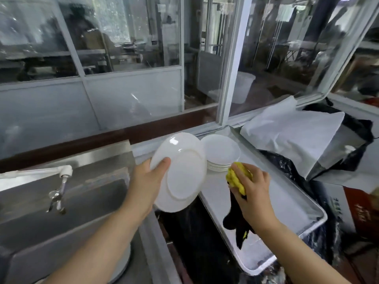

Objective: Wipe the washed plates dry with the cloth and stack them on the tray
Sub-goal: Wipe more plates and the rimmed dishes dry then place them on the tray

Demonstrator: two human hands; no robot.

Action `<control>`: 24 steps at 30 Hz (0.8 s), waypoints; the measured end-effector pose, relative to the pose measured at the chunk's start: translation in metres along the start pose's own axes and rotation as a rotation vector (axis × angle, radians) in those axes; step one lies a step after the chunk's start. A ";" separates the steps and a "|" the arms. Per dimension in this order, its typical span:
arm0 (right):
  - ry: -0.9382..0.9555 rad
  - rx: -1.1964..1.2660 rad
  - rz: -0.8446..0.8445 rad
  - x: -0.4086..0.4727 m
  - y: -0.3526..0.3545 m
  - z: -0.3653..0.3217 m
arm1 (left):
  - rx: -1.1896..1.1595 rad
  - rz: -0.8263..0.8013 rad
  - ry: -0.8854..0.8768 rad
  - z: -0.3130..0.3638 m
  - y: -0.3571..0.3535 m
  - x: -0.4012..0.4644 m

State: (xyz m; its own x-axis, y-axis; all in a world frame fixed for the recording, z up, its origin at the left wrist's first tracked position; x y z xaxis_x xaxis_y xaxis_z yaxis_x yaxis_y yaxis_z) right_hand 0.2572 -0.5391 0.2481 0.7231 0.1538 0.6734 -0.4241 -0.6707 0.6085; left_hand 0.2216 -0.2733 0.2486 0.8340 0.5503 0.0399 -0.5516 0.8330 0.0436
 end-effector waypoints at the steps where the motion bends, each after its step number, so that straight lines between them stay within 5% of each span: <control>1: -0.025 -0.002 0.000 0.004 0.003 0.024 | 0.065 0.004 -0.018 -0.002 -0.022 0.008; 5: -0.108 0.002 0.003 0.020 0.008 0.094 | 0.337 0.001 -0.170 0.002 -0.101 0.038; 11: -0.224 0.078 0.056 0.037 0.001 0.163 | 0.970 -0.150 -0.748 0.009 -0.217 0.067; 15: -0.236 0.101 0.057 0.040 -0.007 0.192 | 1.305 -0.331 -0.866 -0.029 -0.283 0.094; 19: -0.248 0.089 0.055 0.040 -0.017 0.212 | 1.458 -0.381 -1.152 -0.051 -0.319 0.096; 24: -0.246 0.064 0.032 0.040 -0.028 0.228 | 1.550 -0.352 -1.307 -0.081 -0.336 0.110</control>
State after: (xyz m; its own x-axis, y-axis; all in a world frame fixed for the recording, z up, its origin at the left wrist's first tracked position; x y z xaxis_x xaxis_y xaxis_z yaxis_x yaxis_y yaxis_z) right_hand 0.4219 -0.6800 0.1624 0.8241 -0.0444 0.5647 -0.4192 -0.7184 0.5552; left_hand 0.4995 -0.4884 0.1577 0.7718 -0.5318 0.3487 -0.5356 -0.2481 0.8072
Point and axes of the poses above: each hand's wrist, its own x-axis towards the middle knuckle, its own y-axis out of the back of the hand, z = x × y, the point moved 9 cm from there along x, towards the middle knuckle, and after that the axes turned 6 degrees about z, right-handed, at the moved point
